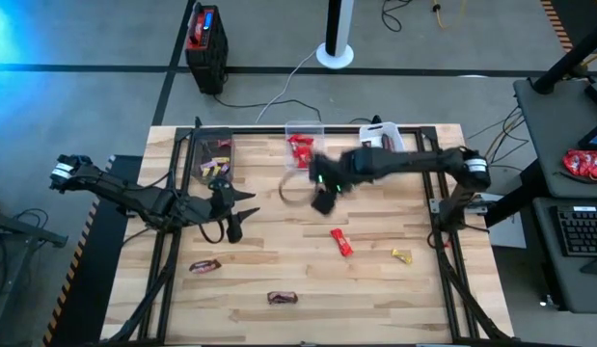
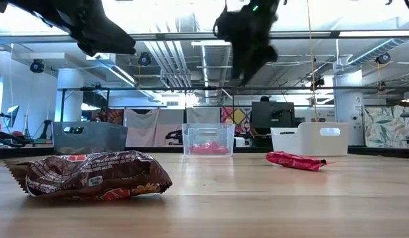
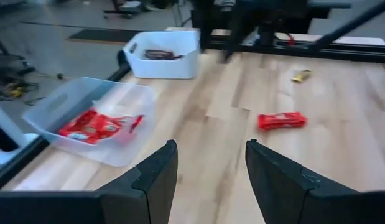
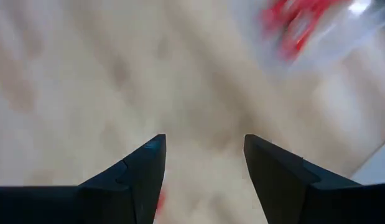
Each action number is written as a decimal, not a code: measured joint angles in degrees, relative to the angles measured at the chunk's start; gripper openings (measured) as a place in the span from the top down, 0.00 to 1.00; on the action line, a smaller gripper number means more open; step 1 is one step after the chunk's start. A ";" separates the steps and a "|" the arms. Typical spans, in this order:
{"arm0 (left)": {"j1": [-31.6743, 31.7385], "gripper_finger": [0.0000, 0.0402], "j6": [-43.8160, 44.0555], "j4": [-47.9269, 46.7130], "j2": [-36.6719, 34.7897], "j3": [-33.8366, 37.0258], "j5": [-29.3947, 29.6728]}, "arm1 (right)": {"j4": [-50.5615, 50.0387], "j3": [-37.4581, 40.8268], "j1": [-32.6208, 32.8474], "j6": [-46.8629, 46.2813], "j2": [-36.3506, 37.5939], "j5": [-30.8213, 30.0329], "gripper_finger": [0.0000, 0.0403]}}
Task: Sort candy by brand, put in halloween buckets
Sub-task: Put the yellow candy into the black bin
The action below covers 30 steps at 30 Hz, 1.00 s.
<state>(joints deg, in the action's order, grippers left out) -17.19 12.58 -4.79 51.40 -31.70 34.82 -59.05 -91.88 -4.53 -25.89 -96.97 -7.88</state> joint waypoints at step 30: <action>0.02 0.57 -1.38 -0.28 0.00 0.00 -1.96 | 1.12 44.81 29.82 -33.77 15.90 15.72 0.49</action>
<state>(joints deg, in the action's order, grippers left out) -17.17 11.20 -5.07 51.40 -31.70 32.86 -57.93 -47.06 25.29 -59.66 -81.07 7.84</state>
